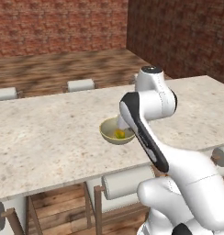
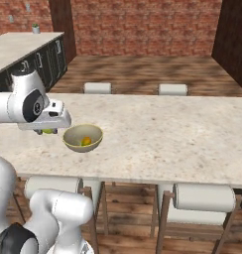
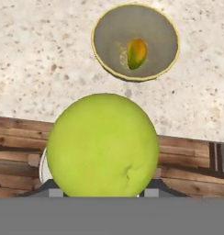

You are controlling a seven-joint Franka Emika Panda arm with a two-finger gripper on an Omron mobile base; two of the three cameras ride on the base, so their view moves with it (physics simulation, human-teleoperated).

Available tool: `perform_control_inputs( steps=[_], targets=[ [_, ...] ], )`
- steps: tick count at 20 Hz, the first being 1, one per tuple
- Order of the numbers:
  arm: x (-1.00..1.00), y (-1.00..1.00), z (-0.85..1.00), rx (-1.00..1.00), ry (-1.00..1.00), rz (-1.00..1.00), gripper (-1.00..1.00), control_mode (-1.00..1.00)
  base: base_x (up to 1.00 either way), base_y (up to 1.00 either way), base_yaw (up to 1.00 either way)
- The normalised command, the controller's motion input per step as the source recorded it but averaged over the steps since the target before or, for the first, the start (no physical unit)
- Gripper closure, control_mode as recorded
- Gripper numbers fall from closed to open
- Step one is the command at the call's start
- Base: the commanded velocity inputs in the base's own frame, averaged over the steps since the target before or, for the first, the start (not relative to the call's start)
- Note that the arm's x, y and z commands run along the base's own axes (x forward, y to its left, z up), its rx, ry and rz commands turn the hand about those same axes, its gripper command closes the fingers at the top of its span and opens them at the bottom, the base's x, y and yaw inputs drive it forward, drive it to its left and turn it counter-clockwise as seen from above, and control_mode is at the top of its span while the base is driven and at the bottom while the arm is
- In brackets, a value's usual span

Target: Retrieve the mango and pear from the fridge and place them into the bowl on the dining table.

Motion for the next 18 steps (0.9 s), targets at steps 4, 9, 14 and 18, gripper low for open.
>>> perform_control_inputs(
  steps=[4, 9, 14, 18],
  targets=[
    [0.56, 0.14, -0.06, -0.02, 0.28, 0.0, 1.0, -1.0, 0.0, 0.0, 0.0],
    [0.43, -0.2, -0.26, 0.0, 0.21, 0.0, 1.0, -1.0, 0.0, 0.0, 0.0],
    [0.34, -0.37, -0.42, 0.01, 0.14, 0.0, 1.0, -1.0, 0.0, 0.0, 0.0],
    [0.21, -0.25, -0.49, 0.0, 0.03, 0.0, 1.0, -1.0, 0.0, 0.0, 0.0]
  ],
)
